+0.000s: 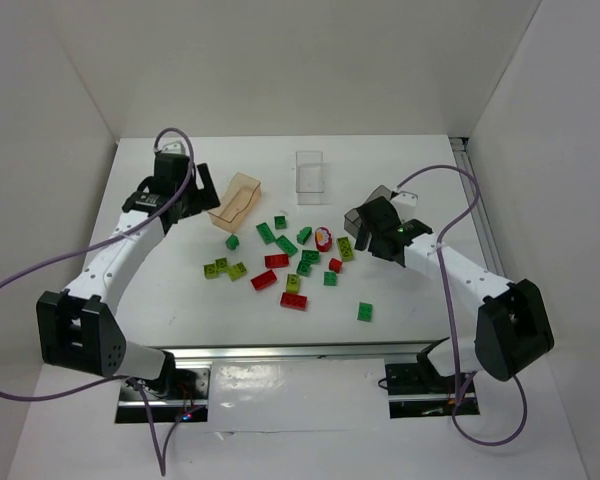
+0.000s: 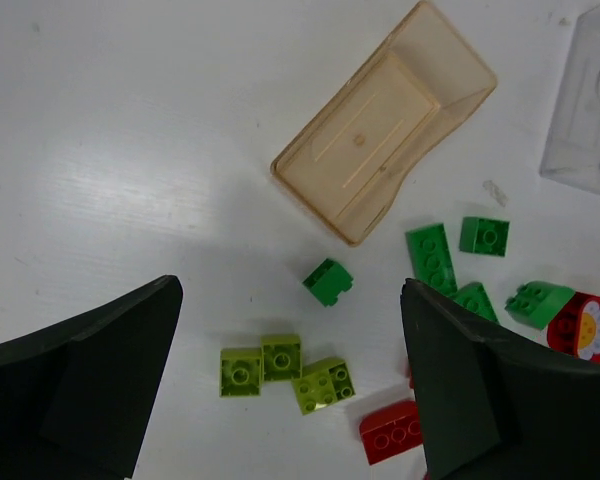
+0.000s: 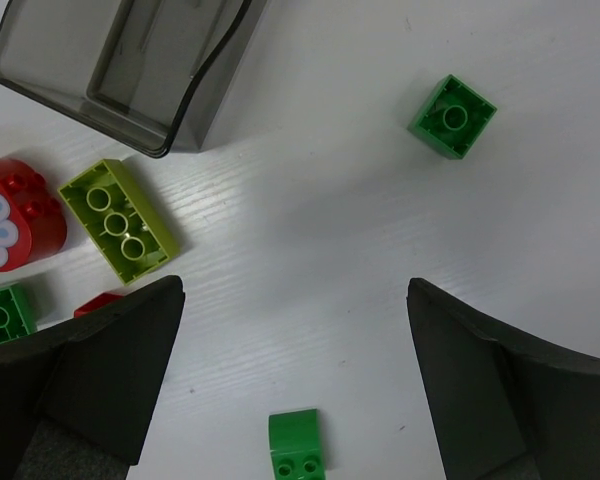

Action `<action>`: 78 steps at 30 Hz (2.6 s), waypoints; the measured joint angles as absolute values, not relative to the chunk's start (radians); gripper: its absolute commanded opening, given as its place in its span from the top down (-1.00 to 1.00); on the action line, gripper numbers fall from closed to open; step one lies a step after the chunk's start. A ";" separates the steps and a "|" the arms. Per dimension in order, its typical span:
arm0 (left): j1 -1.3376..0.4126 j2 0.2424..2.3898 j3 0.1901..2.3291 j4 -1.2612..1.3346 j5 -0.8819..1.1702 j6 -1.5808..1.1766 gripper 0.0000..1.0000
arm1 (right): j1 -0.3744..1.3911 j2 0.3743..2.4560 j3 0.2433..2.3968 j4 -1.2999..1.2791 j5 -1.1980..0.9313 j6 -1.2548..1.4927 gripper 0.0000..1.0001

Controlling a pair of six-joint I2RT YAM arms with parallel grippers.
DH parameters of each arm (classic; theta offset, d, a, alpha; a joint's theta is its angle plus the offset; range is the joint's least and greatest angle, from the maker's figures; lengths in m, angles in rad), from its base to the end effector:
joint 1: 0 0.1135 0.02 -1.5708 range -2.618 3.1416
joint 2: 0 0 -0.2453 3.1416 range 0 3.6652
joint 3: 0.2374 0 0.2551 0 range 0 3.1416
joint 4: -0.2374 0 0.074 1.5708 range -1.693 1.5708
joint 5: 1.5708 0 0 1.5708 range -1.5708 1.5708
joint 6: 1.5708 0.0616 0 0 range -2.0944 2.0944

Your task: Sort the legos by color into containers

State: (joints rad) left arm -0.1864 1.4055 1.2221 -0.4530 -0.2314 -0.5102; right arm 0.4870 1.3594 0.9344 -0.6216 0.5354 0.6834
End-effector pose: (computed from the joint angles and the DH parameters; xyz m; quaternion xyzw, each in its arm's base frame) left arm 0.3388 -0.0495 0.2896 -0.1943 0.8669 -0.0558 0.4557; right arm 0.2646 0.1045 0.1958 0.1595 0.9202 -0.0749 0.3494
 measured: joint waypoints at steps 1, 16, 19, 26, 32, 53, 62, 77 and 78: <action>-0.174 1.396 1.196 -0.463 -0.216 -0.522 -1.00 | 0.487 1.359 0.934 -0.619 0.535 0.683 -1.00; -0.214 1.365 0.923 -0.619 -0.175 -0.689 -0.60 | 0.495 1.359 0.930 -0.573 0.534 0.656 -1.00; -0.214 1.374 0.912 -0.612 -0.171 -0.688 -0.58 | 0.495 1.367 0.929 -0.568 0.533 0.654 -1.00; -0.214 1.485 0.896 -0.588 -0.151 -0.689 -0.49 | 0.495 1.397 0.929 -0.563 0.530 0.653 -1.00; -0.214 1.519 0.893 -0.582 -0.169 -0.713 -0.35 | 0.502 1.425 0.929 -0.561 0.528 0.653 -1.00; -0.236 1.526 1.050 -0.628 -0.263 -0.716 0.09 | 0.513 1.492 0.950 -0.568 0.542 0.653 -1.00; -0.286 1.633 1.404 -0.657 -0.286 -0.677 0.11 | 0.513 1.496 0.965 -0.569 0.560 0.653 -1.00; -0.285 1.990 1.728 -0.704 -0.336 -0.633 -0.93 | 0.521 1.443 0.967 -0.596 0.583 0.665 -1.00; -0.286 1.966 1.706 -0.689 -0.334 -0.631 -0.89 | 0.522 1.438 0.967 -0.596 0.579 0.665 -1.00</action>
State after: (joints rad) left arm -0.2855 1.9656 1.7061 -0.6888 -0.3344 -0.6308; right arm 0.5217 1.4384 0.9668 -0.5961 0.5793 0.6651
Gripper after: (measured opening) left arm 0.976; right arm 0.999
